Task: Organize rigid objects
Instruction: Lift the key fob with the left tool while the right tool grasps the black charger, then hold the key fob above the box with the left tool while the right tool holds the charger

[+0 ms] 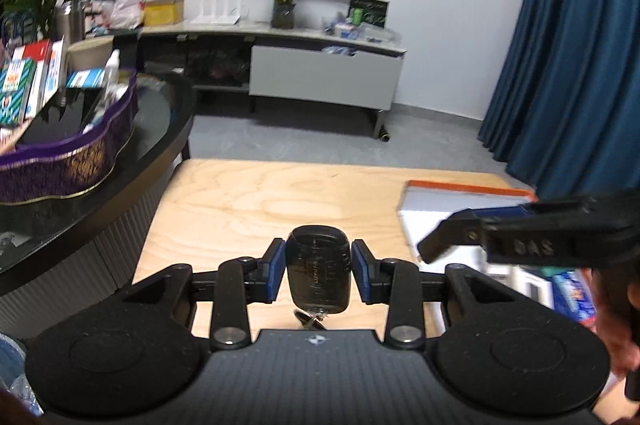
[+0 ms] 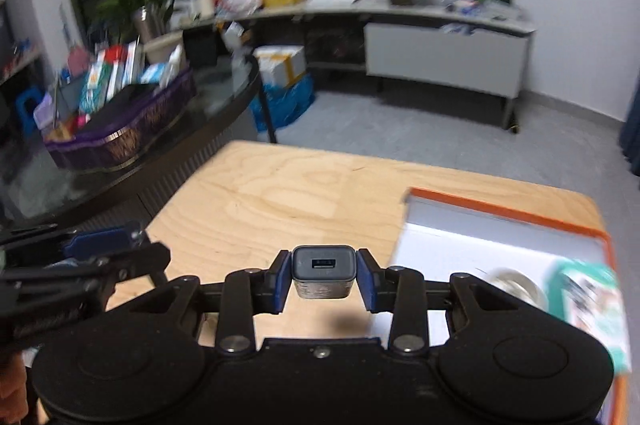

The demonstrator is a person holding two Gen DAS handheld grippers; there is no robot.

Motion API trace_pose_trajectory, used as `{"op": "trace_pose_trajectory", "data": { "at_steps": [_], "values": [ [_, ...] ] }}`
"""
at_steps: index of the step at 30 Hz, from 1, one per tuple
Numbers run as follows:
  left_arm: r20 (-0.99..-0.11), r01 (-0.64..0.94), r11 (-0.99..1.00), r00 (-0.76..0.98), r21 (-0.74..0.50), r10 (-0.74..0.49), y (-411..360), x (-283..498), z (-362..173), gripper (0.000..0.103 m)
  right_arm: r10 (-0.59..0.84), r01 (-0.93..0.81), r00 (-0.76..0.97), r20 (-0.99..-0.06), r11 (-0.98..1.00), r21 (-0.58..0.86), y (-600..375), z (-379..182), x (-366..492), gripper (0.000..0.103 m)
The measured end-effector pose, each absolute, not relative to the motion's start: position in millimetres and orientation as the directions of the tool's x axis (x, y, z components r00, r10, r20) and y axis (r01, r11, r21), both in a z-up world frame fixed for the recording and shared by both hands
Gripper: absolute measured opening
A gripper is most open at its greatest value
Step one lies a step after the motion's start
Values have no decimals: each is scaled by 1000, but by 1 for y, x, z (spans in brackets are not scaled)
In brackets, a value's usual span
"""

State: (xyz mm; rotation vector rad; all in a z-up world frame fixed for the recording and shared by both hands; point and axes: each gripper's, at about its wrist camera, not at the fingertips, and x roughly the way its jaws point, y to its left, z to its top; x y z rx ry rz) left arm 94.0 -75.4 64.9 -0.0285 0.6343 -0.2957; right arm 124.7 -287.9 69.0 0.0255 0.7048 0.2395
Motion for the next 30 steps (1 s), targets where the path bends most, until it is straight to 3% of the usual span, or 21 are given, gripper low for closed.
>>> {"op": "trace_pose_trajectory", "data": {
  "at_steps": [12,30],
  "values": [
    [-523,417,901,746,-115,-412,-135,46,101,36,60,-13,843,-535,996,91,-360,120,5,43],
    [-504,480,873,734,-88,-455,-207,25,120,36,-30,115,865,-501,984,138,-420,134,-48,43]
  ]
}}
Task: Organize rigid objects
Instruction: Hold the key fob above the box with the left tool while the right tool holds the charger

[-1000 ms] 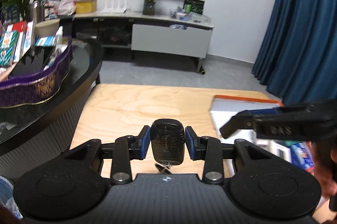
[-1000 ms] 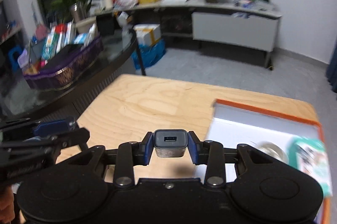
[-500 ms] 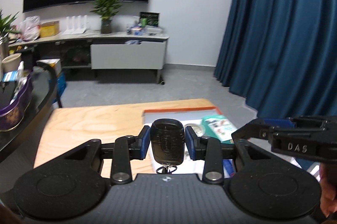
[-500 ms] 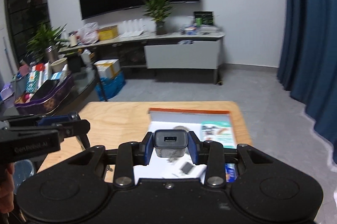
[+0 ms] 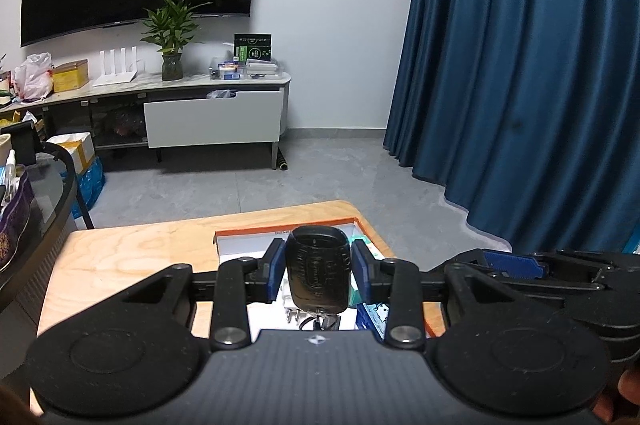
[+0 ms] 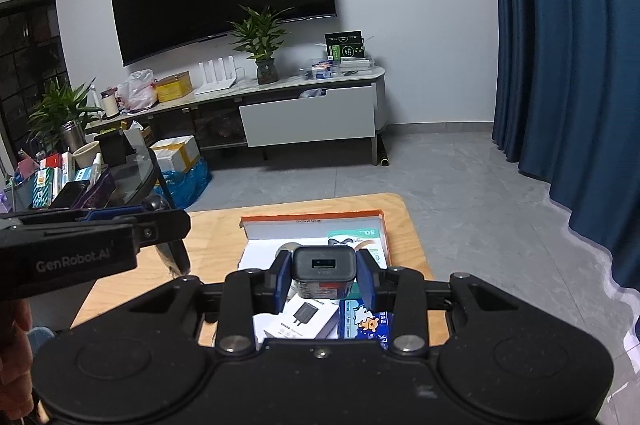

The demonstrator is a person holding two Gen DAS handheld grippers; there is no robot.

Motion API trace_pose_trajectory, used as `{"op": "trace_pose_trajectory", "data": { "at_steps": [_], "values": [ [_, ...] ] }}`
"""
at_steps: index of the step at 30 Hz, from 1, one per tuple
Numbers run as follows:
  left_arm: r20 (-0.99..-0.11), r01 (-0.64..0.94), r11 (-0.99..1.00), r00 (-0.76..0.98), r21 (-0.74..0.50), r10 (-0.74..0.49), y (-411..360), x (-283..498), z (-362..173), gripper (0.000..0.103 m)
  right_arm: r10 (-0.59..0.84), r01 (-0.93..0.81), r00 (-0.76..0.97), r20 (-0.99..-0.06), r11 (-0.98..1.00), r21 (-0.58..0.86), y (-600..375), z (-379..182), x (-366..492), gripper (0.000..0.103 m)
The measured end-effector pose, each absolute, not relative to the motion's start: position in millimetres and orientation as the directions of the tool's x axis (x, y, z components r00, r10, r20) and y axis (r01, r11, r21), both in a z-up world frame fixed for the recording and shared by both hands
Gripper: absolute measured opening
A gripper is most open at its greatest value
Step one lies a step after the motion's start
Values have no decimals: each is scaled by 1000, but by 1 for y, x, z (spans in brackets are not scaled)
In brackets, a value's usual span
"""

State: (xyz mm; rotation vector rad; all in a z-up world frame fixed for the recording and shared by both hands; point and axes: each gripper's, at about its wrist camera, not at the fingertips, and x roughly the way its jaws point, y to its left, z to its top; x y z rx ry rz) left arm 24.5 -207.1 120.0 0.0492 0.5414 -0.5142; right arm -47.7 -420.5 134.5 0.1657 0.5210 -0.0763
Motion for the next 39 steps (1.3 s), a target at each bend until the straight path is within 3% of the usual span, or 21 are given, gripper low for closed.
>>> {"op": "trace_pose_trajectory", "data": {
  "at_steps": [39],
  "values": [
    [-540,411,907,744,-96,-394,-210,30,120,36,-6,93,862,-507,985,147,-426,136,-35,43]
  ]
}}
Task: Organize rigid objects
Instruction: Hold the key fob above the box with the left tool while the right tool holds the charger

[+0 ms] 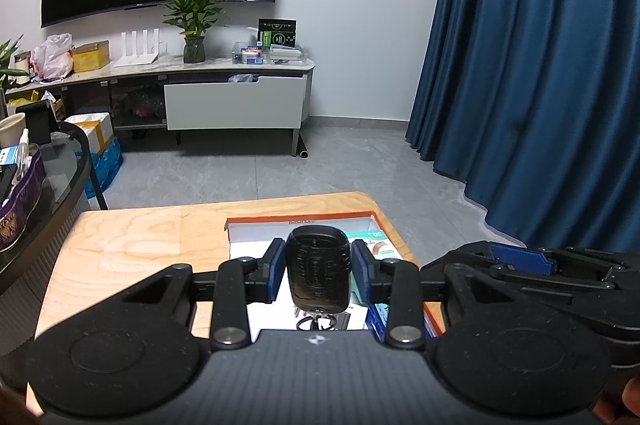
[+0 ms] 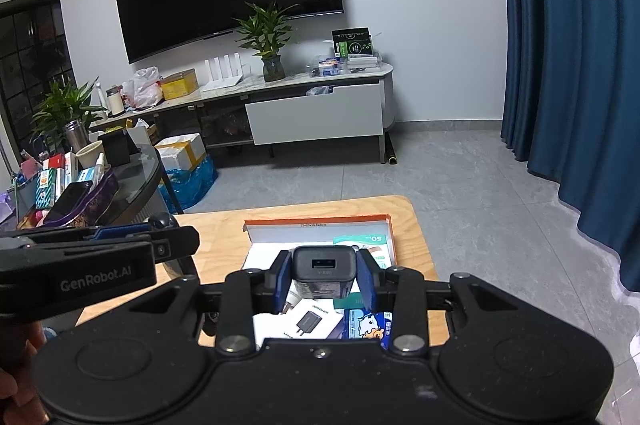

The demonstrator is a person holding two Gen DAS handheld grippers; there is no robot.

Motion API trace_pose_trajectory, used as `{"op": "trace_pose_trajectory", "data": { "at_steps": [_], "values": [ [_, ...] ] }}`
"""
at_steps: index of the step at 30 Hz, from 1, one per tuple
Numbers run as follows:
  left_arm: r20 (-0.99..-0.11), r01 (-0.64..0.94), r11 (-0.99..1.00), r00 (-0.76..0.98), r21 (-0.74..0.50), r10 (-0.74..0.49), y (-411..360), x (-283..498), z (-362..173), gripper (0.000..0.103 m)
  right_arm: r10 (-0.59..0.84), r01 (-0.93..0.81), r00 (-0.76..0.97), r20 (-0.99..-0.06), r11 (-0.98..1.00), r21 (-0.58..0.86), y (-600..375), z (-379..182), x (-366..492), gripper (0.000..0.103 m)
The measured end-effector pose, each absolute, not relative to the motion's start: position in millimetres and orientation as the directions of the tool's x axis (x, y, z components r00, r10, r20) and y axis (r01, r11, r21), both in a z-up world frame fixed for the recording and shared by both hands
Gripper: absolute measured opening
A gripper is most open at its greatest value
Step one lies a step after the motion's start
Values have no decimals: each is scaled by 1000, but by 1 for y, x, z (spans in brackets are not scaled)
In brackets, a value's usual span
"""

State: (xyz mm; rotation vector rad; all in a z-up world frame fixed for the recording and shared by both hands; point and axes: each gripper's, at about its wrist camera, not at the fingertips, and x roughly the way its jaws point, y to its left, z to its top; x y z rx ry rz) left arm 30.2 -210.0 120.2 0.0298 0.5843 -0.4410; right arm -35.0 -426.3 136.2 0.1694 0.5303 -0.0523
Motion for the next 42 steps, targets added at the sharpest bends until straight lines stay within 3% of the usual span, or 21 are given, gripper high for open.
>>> {"op": "trace_pose_trajectory", "data": {
  "at_steps": [42],
  "values": [
    [-556,411,905,730,-108,-398,-214,44,112,36,17,76,843,-538,986,150,-426,122,-19,43]
  ]
}}
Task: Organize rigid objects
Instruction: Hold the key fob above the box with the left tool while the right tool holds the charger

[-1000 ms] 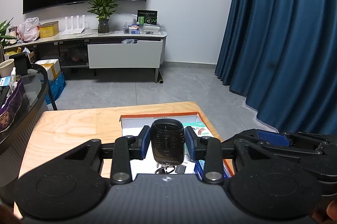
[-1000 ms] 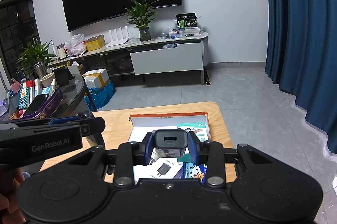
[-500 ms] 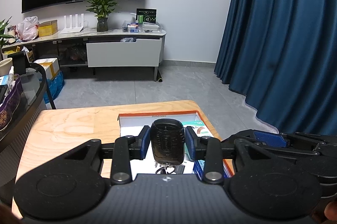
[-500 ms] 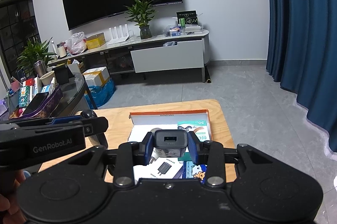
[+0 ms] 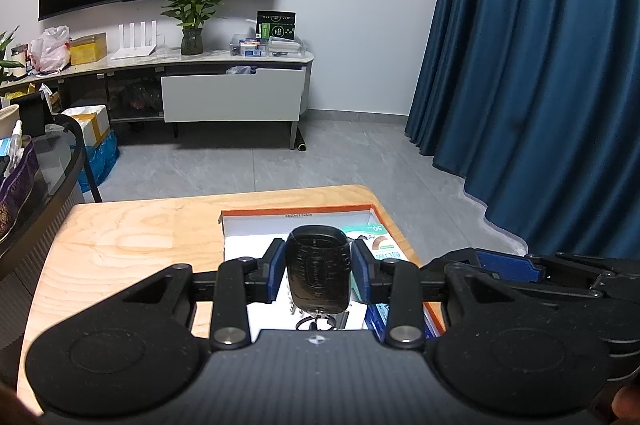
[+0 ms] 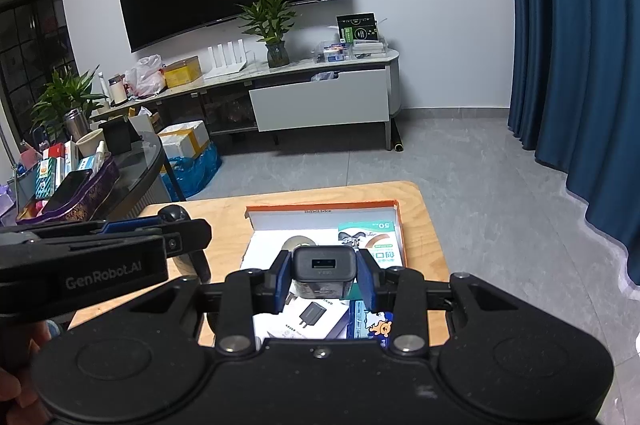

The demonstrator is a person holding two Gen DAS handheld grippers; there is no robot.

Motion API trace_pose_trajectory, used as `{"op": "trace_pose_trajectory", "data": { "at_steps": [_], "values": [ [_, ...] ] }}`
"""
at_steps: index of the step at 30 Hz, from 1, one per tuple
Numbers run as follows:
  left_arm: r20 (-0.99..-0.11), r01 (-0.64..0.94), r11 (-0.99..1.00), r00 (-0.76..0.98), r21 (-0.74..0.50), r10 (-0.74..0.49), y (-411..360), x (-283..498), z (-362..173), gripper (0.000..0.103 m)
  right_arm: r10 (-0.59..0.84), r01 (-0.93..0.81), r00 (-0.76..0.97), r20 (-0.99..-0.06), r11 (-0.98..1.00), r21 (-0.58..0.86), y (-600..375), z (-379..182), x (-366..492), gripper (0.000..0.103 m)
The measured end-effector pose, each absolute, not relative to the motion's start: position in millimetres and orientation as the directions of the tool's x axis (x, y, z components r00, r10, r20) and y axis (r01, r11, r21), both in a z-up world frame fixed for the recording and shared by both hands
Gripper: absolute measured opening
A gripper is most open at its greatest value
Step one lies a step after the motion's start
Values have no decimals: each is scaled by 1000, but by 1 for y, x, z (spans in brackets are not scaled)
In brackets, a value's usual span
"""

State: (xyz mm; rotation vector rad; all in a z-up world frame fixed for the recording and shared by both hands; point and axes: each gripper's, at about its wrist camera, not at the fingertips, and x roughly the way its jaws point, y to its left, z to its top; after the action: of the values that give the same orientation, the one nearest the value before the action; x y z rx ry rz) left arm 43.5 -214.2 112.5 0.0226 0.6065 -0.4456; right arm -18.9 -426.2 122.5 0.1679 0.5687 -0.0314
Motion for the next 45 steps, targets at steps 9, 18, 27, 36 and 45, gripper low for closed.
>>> {"op": "trace_pose_trajectory", "data": {
  "at_steps": [9,18,27,36,45],
  "values": [
    [-563,407,907,726,-113,-396,-214,48,110,36,23,72,834,-551,986,150,-426,118,-14,43],
    [-567,407,906,722,-116,-397,-214,50,108,36,34,61,828,-560,987,150,-425,116,-10,43],
    [-570,405,907,721,-116,-395,-214,49,107,36,41,52,823,-566,988,147,-425,114,-10,43],
    [-573,403,907,719,-118,-394,-214,50,107,36,45,49,818,-573,988,148,-425,112,-9,43],
    [-577,403,907,714,-124,-396,-214,53,104,36,47,50,811,-583,988,149,-425,108,-6,43]
  ]
}}
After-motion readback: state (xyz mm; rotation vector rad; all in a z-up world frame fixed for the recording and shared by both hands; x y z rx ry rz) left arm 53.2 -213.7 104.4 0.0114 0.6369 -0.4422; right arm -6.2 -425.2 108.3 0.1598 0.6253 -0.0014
